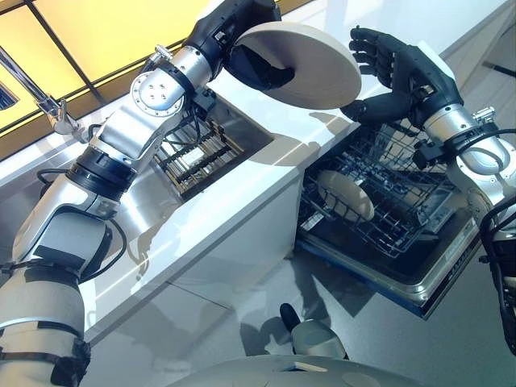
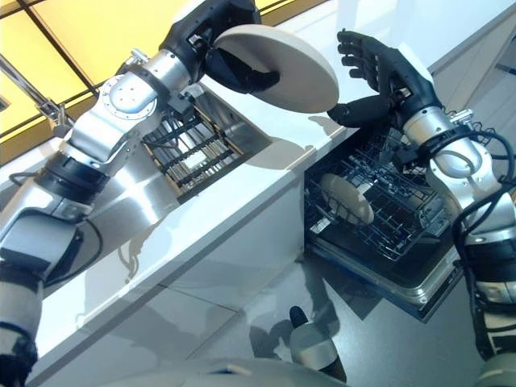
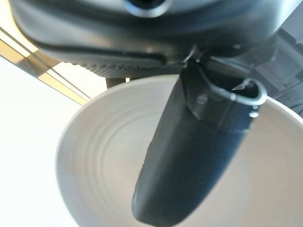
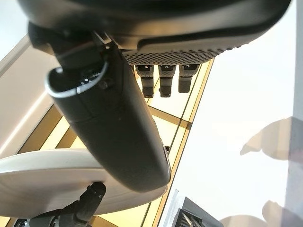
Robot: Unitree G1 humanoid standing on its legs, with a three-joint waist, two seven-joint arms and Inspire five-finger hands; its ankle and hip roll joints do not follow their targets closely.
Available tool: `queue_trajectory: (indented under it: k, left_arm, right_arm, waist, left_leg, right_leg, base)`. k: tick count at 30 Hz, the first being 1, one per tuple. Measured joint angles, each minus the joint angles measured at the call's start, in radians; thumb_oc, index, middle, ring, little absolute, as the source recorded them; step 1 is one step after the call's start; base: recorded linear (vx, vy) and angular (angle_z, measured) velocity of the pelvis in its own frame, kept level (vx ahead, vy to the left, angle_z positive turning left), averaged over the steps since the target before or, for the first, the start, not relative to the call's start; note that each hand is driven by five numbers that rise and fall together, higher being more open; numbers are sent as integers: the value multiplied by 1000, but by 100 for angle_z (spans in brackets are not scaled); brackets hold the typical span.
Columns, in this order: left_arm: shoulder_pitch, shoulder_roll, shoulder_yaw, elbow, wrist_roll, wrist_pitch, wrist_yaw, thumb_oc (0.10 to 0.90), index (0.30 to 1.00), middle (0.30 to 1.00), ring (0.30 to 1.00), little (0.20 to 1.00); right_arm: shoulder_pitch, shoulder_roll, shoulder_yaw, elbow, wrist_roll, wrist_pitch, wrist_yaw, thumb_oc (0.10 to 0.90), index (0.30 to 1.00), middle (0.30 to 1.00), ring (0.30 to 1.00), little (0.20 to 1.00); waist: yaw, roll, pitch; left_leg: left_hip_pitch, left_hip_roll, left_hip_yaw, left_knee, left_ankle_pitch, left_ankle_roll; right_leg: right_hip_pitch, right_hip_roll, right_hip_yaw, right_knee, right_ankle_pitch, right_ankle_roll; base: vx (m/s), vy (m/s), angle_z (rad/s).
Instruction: Pick up plates and place into dishwasher.
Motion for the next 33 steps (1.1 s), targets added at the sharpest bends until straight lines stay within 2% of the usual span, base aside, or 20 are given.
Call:
queue_trajectory:
  k: [4,7,16,33]
  left_arm:
    - [-4,7,-16,16,10,-12,-8,100,300,300,300,200]
    - [-51,35,-73,42,23,-24,-27,100,300,300,300,200]
    - [-72,54,-76,32,30,-61,-38,100,300,300,300,200]
    - [-72,75,-76,2,46,-65,-34,100,300,300,300,200]
  right_arm:
    - [0,0,0,7,11,2,2,800,900,900,900,900]
    - [0,0,0,13,30,2,7,800,900,900,900,900]
    - [0,0,0,13,51,2,21,800,900,900,900,900]
    - [0,0,0,13,50,2,21,800,900,900,900,900]
  waist:
    - [0,0,0]
    - [-1,0,0]
    - [0,0,0]
    - [2,0,0]
  left_leg:
    - [0,0,1,0,0,0]
    - [0,0,1,0,0,0]
    - [0,0,0,0,0,0]
    - [-1,0,-1,0,0,0]
  right_leg:
    - [0,0,0,0,0,0]
    - [-1,0,0,0,0,0]
    - [0,0,-1,0,0,0]
    - [-1,0,-1,0,0,0]
  base:
    - [0,0,0]
    - [0,0,0]
    - [0,0,0]
    - [0,0,0]
